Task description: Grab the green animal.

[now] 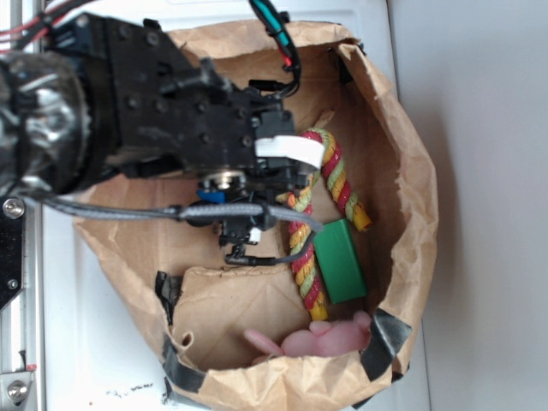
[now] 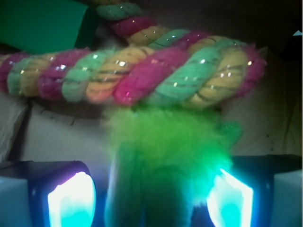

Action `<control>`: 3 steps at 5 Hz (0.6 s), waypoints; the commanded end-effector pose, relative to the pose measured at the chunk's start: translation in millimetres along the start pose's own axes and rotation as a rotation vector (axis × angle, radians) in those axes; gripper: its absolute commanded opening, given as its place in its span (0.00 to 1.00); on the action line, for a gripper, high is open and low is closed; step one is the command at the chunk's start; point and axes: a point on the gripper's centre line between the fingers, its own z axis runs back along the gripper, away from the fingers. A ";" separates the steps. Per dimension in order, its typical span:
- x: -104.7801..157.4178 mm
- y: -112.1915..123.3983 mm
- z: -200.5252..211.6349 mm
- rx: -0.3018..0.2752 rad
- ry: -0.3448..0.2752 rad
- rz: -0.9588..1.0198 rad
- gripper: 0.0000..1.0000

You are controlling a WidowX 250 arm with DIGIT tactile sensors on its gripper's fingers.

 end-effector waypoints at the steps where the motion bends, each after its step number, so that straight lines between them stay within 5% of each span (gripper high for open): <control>1: 26.9 -2.4 8.1 0.012 -0.042 0.005 1.00; 2: 25.7 -1.5 6.5 0.020 -0.048 0.020 0.00; 3: 25.0 0.0 4.5 0.028 -0.052 0.024 0.00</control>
